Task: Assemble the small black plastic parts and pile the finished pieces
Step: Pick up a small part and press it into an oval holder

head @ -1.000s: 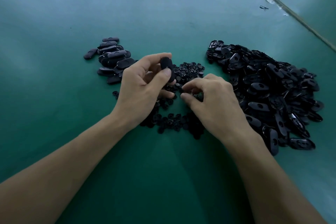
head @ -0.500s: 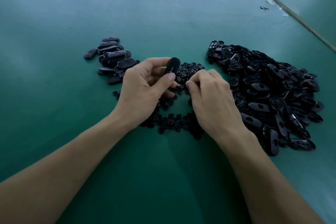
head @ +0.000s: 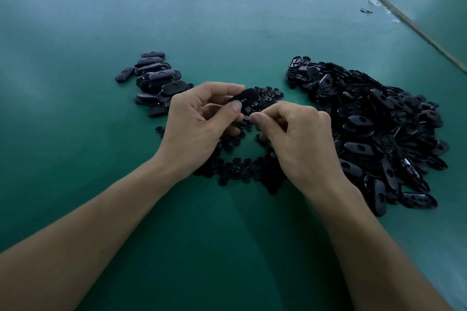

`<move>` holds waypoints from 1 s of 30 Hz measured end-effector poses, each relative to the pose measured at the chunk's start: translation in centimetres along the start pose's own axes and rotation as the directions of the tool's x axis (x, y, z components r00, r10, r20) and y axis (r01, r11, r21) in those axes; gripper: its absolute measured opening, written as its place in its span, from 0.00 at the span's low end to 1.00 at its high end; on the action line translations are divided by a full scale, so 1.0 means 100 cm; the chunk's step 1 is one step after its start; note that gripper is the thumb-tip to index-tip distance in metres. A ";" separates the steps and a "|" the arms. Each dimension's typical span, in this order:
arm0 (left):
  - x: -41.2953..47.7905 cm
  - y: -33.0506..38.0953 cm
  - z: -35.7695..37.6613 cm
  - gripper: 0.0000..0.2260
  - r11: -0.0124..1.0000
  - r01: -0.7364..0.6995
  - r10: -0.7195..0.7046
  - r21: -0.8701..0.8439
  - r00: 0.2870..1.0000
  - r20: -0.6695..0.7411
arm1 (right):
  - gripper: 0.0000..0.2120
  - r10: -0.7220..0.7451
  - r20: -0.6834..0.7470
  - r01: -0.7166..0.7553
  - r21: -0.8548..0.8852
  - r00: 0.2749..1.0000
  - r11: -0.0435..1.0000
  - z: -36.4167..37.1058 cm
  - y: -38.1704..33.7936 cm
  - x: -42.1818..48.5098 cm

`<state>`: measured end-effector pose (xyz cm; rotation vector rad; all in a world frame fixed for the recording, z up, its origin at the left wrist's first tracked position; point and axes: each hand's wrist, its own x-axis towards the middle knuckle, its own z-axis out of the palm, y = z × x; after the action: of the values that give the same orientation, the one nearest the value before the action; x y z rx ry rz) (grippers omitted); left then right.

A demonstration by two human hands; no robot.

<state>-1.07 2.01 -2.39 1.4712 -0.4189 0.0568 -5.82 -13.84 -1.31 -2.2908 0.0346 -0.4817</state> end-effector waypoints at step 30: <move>-0.002 0.000 0.001 0.09 0.995 -0.006 0.006 0.101 1.000 -0.005 | 0.07 0.060 -0.093 -0.014 0.428 0.994 0.904 -0.001 -0.007 0.001</move>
<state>-1.30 1.92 -2.49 1.5686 -0.4210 0.0879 -5.87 -13.47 -0.74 -1.8294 0.0218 -0.5311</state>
